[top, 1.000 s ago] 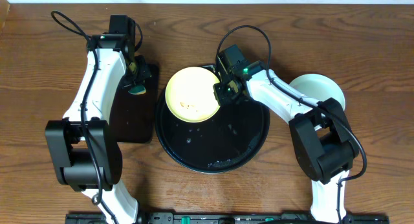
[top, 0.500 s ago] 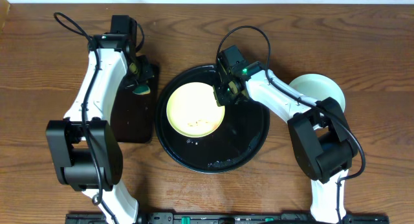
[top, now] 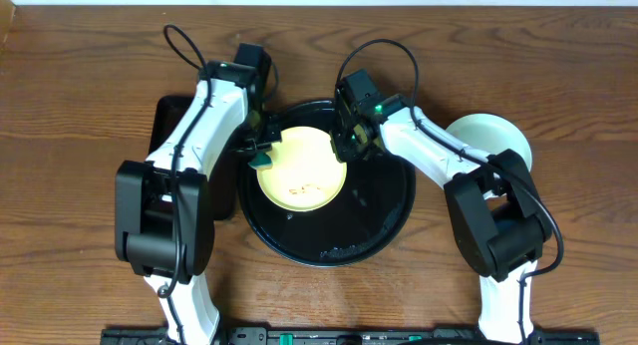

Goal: Clean dirty plates on tray and stack at the side

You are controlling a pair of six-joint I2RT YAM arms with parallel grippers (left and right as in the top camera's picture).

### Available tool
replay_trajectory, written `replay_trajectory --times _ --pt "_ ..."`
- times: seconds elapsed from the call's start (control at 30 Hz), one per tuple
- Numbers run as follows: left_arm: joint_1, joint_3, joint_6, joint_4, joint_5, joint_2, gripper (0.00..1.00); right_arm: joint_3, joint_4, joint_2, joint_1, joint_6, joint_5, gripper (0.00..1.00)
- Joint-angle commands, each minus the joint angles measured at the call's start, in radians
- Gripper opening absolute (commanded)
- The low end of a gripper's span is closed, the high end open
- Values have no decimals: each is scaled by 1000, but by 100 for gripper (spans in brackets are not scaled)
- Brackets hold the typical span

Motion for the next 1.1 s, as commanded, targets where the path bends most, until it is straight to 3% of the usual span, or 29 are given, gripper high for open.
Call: replay_trajectory --times 0.0,0.1,0.27,0.53,0.77,0.97,1.07 --pt "6 1 5 2 -5 -4 8 7 34 18 -33 -122 -25 30" --pt "14 1 5 18 -4 -4 8 7 84 18 -41 -249 -60 36" --pt "14 1 5 40 -5 -4 8 6 153 19 -26 -336 -107 36" --pt "16 1 5 81 -5 -4 8 6 190 56 26 -331 -110 24" --pt "15 1 5 82 -5 -4 8 6 167 58 23 -202 1 1" --pt "14 1 -9 82 -1 -4 8 7 20 58 -2 108 140 1" --pt "10 1 -26 81 16 -4 8 7 -50 58 -23 188 125 1"
